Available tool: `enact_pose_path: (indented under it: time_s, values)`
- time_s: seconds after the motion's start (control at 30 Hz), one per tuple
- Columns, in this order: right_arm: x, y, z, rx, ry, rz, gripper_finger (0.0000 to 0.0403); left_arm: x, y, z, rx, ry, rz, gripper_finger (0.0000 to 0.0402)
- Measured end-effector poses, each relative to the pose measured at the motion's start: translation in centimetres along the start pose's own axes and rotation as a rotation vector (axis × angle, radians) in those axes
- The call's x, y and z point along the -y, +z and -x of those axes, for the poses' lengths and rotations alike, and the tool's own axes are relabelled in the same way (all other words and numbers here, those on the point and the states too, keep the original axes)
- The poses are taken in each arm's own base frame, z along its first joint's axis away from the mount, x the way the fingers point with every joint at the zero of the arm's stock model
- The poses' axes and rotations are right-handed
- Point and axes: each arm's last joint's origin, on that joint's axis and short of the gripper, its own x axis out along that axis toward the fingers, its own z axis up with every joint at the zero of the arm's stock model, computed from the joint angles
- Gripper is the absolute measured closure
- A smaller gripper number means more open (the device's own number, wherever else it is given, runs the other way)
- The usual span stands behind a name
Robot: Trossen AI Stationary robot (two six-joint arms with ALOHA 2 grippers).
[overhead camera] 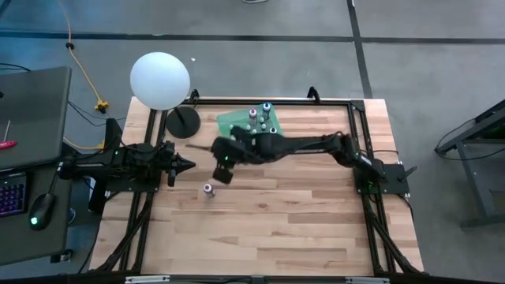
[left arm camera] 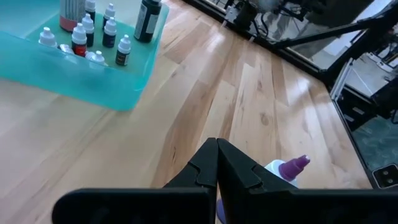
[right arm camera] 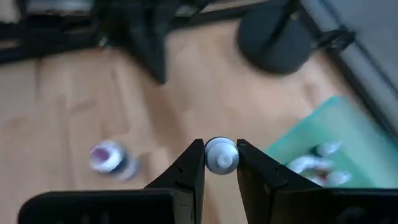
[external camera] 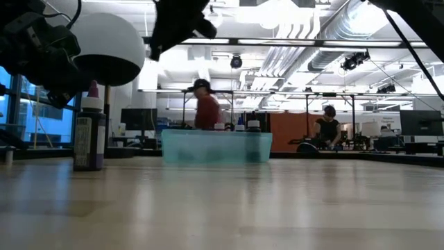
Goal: Pick & Place food coloring
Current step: Put the small black dye bottle in the green bin
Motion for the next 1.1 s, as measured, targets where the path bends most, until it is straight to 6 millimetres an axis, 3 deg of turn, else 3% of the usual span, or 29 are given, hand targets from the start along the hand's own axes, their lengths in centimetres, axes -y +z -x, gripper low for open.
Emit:
enact_pose_path:
  time_s: [0.23, 0.63, 0.9, 1.1]
  values:
    - [5.3, 2.5, 1.7, 0.092, -0.102, -0.100, 0.0337, 0.0, 0.0, 0.0, 0.001, 0.000, 0.000, 0.0401]
    - [12.6, 3.9, 0.6, 0.137, -0.200, -0.184, 0.0337, 0.0, 0.0, 0.0, 0.000, 0.001, 0.000, 0.0401]
    - [15.2, 4.1, 0.0, 0.133, -0.174, -0.176, 0.0338, 0.0, 0.0, 0.0, 0.000, 0.001, 0.000, 0.0401]
    - [15.1, 3.0, -1.6, 0.039, -0.140, -0.164, 0.0338, 0.0, 0.0, 0.0, 0.001, 0.001, 0.000, 0.0401]
